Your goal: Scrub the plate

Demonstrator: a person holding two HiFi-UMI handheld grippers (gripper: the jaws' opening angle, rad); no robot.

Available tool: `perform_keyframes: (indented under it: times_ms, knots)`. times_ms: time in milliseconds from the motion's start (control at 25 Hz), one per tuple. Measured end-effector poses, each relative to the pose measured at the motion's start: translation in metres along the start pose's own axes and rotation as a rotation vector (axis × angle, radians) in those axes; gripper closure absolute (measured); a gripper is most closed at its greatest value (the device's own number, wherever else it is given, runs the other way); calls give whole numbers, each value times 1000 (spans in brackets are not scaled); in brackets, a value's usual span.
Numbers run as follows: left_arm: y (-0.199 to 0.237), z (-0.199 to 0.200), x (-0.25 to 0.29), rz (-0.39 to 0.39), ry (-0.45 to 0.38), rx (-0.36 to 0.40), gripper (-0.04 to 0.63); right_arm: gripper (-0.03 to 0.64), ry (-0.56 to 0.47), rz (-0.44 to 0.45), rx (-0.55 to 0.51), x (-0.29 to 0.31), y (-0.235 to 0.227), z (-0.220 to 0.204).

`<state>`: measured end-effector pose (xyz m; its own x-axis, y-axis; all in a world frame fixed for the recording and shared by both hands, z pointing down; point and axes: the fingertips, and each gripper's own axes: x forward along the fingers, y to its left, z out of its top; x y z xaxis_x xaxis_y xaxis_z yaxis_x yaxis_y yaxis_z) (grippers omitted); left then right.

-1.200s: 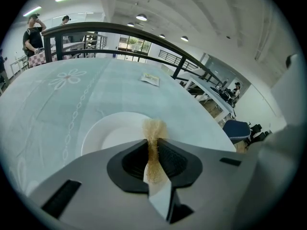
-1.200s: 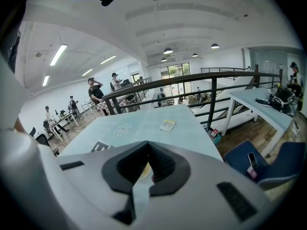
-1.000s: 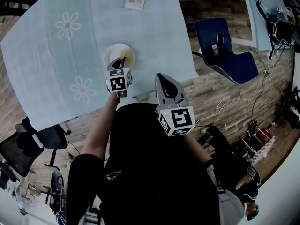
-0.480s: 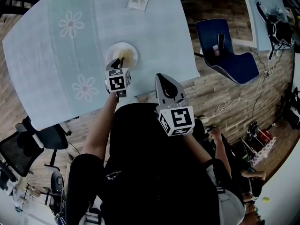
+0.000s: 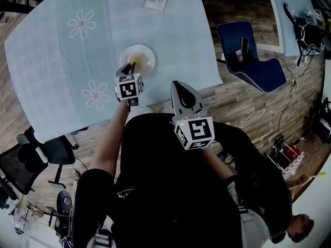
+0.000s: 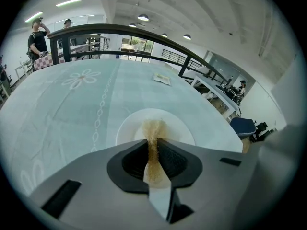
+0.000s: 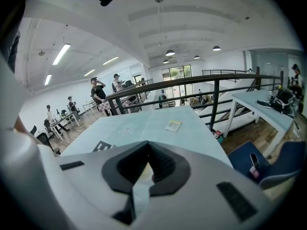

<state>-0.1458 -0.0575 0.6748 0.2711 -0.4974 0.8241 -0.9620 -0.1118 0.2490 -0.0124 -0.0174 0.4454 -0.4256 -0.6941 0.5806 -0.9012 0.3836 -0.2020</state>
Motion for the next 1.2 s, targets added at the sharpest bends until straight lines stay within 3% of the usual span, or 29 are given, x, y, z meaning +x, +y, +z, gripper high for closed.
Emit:
perform_keyframes:
  times_ms: [1200]
  knots:
    - [51,6,-32,113,-49,16,531,607,-28,7,-2,-10,17,-3]
